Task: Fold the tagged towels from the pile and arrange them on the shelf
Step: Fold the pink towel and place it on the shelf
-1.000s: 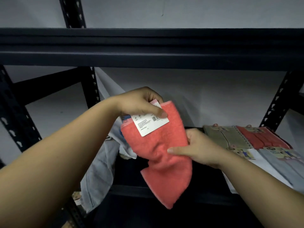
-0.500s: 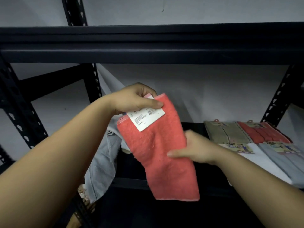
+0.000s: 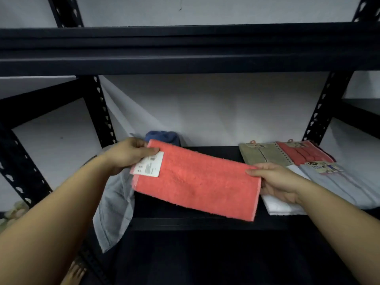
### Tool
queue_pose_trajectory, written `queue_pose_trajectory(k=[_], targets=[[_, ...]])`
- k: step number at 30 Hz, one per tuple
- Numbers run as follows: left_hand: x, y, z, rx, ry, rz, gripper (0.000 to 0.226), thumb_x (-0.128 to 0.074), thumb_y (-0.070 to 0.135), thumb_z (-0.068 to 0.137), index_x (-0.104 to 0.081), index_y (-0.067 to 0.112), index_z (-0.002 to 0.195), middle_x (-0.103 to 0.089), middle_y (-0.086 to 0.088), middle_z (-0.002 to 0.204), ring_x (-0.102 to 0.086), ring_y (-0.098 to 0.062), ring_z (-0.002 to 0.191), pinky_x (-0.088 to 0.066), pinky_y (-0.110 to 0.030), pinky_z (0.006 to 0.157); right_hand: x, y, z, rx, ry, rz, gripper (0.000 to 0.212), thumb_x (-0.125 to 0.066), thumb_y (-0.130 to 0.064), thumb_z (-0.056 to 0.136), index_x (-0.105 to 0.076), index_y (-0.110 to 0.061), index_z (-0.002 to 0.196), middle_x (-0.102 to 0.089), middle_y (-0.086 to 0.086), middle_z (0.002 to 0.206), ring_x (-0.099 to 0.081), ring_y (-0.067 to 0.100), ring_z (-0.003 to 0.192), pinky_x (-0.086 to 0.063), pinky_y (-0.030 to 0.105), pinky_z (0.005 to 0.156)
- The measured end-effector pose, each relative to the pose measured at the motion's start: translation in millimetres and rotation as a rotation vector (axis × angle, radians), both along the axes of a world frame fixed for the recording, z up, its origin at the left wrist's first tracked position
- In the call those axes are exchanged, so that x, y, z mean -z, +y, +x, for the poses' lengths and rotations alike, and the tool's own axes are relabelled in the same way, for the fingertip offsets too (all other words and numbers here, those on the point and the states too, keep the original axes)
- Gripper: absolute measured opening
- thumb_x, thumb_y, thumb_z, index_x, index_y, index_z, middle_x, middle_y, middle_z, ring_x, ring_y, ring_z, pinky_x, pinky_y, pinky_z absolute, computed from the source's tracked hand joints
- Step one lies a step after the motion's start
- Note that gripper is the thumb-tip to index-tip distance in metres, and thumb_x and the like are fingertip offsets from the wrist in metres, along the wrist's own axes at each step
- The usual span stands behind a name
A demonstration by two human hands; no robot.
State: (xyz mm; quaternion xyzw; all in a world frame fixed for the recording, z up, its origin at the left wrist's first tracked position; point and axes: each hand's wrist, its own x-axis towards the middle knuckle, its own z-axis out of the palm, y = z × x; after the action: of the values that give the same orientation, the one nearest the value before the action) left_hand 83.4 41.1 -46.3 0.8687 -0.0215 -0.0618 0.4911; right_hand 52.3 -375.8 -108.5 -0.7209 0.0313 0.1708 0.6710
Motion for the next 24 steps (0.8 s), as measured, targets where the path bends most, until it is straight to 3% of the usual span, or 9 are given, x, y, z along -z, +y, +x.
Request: queue_pose_trajectory(k=[5, 7, 9, 13, 15, 17, 21, 23, 24], targets=[[33, -6, -8, -0.026, 0.078, 0.065, 0.025, -0.080, 0.028, 0.089, -0.070, 0.006, 0.094, -0.074, 0.002, 0.069, -0.067, -0.006, 0.055, -0.046, -0.018, 0.046, 1, 4, 12, 0.095, -0.003, -0.062, 0.021, -0.068, -0.012, 0.098, -0.070, 0.000, 0.115, -0.077, 0.020, 0.108, -0.076, 0.032, 0.103, -0.061, 0.040, 0.087], [46, -7, -7, -0.063, -0.021, 0.205, 0.028, -0.082, 0.034, 0.087, -0.067, 0.012, 0.096, -0.073, 0.003, 0.074, -0.067, -0.008, 0.060, -0.047, -0.019, 0.049, 8, 9, 20, 0.157, -0.027, -0.090, 0.017, -0.070, -0.011, 0.097, -0.070, -0.001, 0.111, -0.078, 0.019, 0.103, -0.077, 0.028, 0.093, -0.062, 0.037, 0.078], [58, -5, -2, -0.065, -0.148, 0.379, 0.034, -0.083, 0.040, 0.084, -0.062, 0.016, 0.096, -0.070, 0.002, 0.083, -0.066, -0.011, 0.069, -0.048, -0.023, 0.057, 18, 15, 30, 0.221, -0.063, -0.132, 0.016, -0.071, -0.009, 0.097, -0.070, -0.004, 0.112, -0.077, 0.020, 0.104, -0.077, 0.027, 0.089, -0.062, 0.040, 0.080], [81, -7, 1, -0.111, -0.277, 0.509, 0.047, -0.086, 0.032, 0.078, -0.051, 0.019, 0.106, -0.064, 0.004, 0.091, -0.061, -0.011, 0.077, -0.045, -0.028, 0.064, 32, 27, 43, 0.304, -0.222, -0.395, 0.037, -0.074, -0.011, 0.091, -0.068, -0.010, 0.127, -0.074, 0.007, 0.102, -0.071, 0.018, 0.088, -0.058, 0.033, 0.079], [95, -9, -1, -0.117, -0.357, 0.528, 0.049, -0.086, 0.029, 0.076, -0.052, 0.018, 0.109, -0.062, 0.001, 0.093, -0.059, -0.013, 0.076, -0.047, -0.030, 0.065, 32, 34, 40, 0.309, -0.302, -0.523, 0.042, -0.075, -0.019, 0.090, -0.067, -0.014, 0.131, -0.072, 0.004, 0.115, -0.068, 0.017, 0.101, -0.054, 0.030, 0.085], [109, -13, -4, -0.120, -0.467, 0.610, 0.042, -0.084, 0.029, 0.076, -0.059, 0.015, 0.107, -0.059, -0.004, 0.100, -0.058, -0.023, 0.088, -0.052, -0.037, 0.076, 32, 43, 35, 0.267, -0.414, -0.707, 0.046, -0.075, -0.025, 0.090, -0.066, -0.016, 0.135, -0.066, 0.006, 0.133, -0.062, 0.023, 0.122, -0.048, 0.032, 0.100], [117, -32, -12, -0.151, -0.644, 0.818, 0.022, -0.075, 0.027, 0.081, -0.071, 0.019, 0.101, -0.060, -0.005, 0.104, -0.056, -0.032, 0.099, -0.050, -0.044, 0.079, 32, 75, 20, 0.077, -0.548, -0.848, 0.047, -0.072, -0.028, 0.090, -0.065, -0.021, 0.136, -0.060, 0.004, 0.140, -0.053, 0.024, 0.132, -0.041, 0.030, 0.105], [119, -42, -16, -0.054, -0.655, 0.757, 0.025, -0.068, 0.031, 0.088, -0.073, 0.021, 0.110, -0.065, -0.003, 0.110, -0.060, -0.030, 0.104, -0.051, -0.045, 0.087, 35, 99, 15, -0.061, -0.568, -0.897, 0.053, -0.070, -0.036, 0.093, -0.060, -0.024, 0.143, -0.054, 0.001, 0.150, -0.045, 0.023, 0.140, -0.035, 0.032, 0.113], [121, -47, -16, 0.013, -0.594, 0.737, 0.036, -0.063, 0.040, 0.092, -0.071, 0.022, 0.123, -0.066, -0.004, 0.122, -0.060, -0.030, 0.114, -0.050, -0.045, 0.098, 38, 111, 14, -0.121, -0.563, -0.910, 0.057, -0.068, -0.041, 0.095, -0.055, -0.025, 0.148, -0.047, 0.001, 0.157, -0.039, 0.023, 0.146, -0.030, 0.033, 0.118]])
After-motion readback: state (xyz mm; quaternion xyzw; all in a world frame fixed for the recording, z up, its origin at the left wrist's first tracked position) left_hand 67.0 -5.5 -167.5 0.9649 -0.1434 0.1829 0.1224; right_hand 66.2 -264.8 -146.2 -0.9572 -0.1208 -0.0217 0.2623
